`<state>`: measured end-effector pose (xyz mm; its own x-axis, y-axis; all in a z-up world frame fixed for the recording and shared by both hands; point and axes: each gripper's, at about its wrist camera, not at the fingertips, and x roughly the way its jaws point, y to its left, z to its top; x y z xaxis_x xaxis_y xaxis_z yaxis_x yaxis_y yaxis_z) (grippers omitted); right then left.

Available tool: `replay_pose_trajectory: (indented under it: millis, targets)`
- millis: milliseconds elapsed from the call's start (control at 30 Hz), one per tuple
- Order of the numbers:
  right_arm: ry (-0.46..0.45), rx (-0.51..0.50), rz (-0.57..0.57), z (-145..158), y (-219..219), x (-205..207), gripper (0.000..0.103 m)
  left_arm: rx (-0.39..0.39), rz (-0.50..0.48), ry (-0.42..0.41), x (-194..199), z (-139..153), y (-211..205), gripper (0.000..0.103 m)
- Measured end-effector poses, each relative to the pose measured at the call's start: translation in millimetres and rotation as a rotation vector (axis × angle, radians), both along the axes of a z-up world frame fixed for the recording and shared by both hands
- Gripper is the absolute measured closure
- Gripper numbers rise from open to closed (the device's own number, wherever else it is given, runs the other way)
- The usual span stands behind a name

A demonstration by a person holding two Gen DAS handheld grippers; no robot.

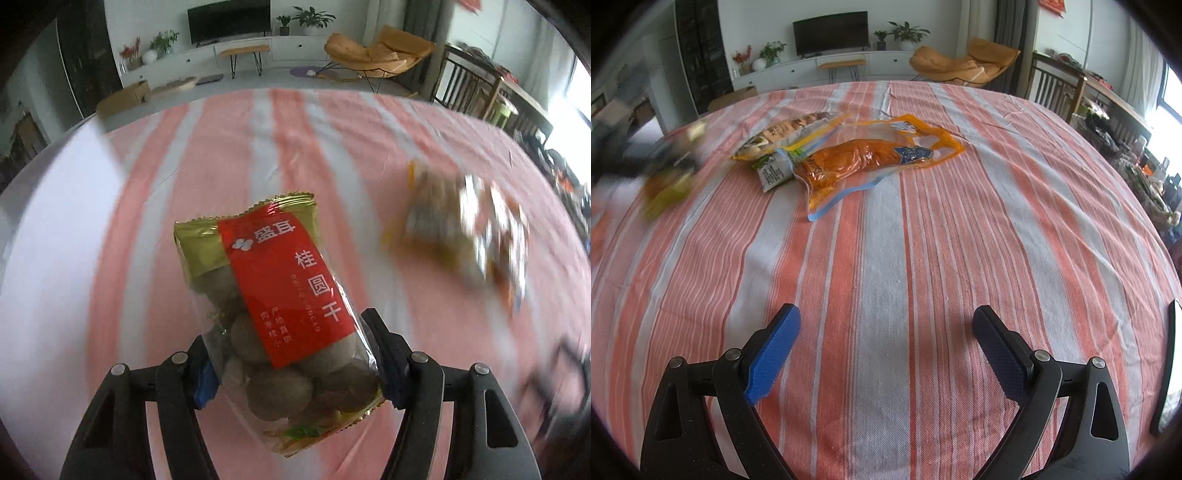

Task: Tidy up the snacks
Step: 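Reach the left tool down and close it on the red-labelled longan bag, then lift the red-labelled longan bag with the left tool and hold it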

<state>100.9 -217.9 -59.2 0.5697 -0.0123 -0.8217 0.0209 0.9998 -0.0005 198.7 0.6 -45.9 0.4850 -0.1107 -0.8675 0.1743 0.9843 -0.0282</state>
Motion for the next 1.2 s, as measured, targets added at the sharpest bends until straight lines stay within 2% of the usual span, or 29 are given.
replay_pose_trajectory:
  millis: [67,133,233,300,333,467,500,600,1200]
  targets:
    - [0.000,0.000,0.000,0.1,-0.1,0.0,0.007,0.006,0.022,-0.013,-33.0,-5.4,24.3,0.035]
    - [0.000,0.000,0.000,0.1,-0.1,-0.1,0.007,-0.031,0.055,-0.022,-51.0,-10.2,41.7,0.032]
    - [0.000,0.000,0.000,0.2,-0.2,-0.1,0.007,-0.125,0.131,-0.055,-67.1,-17.5,65.8,0.021]
    - [0.000,0.001,0.000,0.1,-0.3,-0.1,0.007,-0.149,0.146,-0.049,-68.8,-25.6,69.9,0.014]
    - [0.000,0.001,0.001,0.2,-0.5,-0.2,0.007,-0.134,0.143,-0.077,-70.7,-26.1,65.5,0.014]
    - [-0.003,0.001,0.002,0.0,-0.3,-0.5,0.007,0.049,0.086,-0.138,-72.9,-36.3,40.5,0.004]
    - [-0.003,0.000,0.002,0.1,-0.1,-0.7,0.007,0.061,0.093,-0.133,-72.4,-38.4,41.6,0.001]
    - [-0.004,-0.001,0.002,0.1,0.1,-1.0,0.007,-0.008,0.125,-0.105,-63.3,-42.0,55.3,0.000]
    - [-0.005,-0.001,0.003,0.9,0.4,-3.5,0.007,0.004,0.127,-0.104,-61.4,-39.2,53.9,0.000]
